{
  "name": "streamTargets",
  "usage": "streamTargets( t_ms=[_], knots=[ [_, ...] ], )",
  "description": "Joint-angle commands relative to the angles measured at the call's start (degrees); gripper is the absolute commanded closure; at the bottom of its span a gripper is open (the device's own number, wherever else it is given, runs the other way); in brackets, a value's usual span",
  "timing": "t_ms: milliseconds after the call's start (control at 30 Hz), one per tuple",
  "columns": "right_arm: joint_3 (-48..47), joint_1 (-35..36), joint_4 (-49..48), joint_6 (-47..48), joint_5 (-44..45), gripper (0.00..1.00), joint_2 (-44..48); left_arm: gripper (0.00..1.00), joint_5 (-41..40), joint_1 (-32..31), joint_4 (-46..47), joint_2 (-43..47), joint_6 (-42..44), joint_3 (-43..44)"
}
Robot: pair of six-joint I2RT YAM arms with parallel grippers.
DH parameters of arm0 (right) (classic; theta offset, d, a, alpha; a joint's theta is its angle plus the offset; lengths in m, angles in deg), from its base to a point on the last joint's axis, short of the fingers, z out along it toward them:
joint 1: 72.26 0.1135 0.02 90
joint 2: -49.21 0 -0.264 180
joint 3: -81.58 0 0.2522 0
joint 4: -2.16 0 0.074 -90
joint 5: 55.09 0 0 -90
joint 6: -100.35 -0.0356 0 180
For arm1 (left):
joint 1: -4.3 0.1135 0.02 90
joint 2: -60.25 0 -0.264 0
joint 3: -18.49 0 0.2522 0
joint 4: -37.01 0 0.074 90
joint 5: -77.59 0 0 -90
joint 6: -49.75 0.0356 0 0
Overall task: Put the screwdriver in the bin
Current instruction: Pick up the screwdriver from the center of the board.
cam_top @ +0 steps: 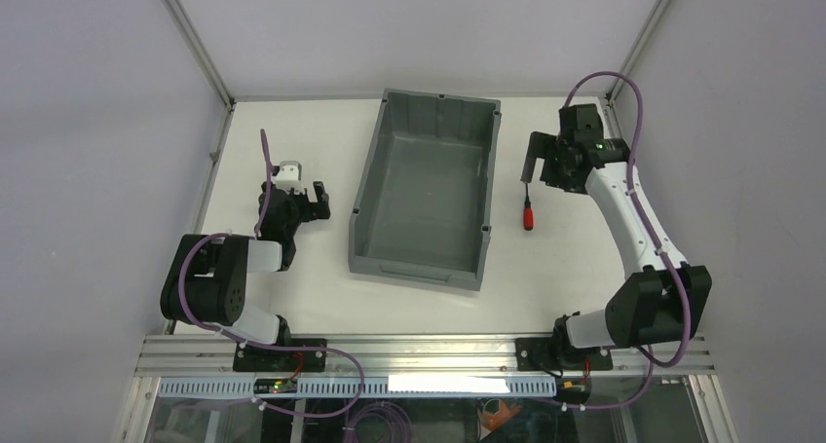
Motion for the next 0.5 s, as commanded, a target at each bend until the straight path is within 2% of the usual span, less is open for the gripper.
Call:
streamTargets(
  t_ms=[0, 467],
  knots=[
    [2.5, 0.1, -4.2, -1.2, -0.4, 0.02, -1.9, 0.01, 0.9, 0.3, 3.4, 0.4, 1.3, 1.0],
    [8.8, 0.0, -10.4, -1.4, -1.8, 0.14, -13.0, 0.01, 1.0, 0.3, 3.4, 0.4, 1.3, 1.0]
  ],
)
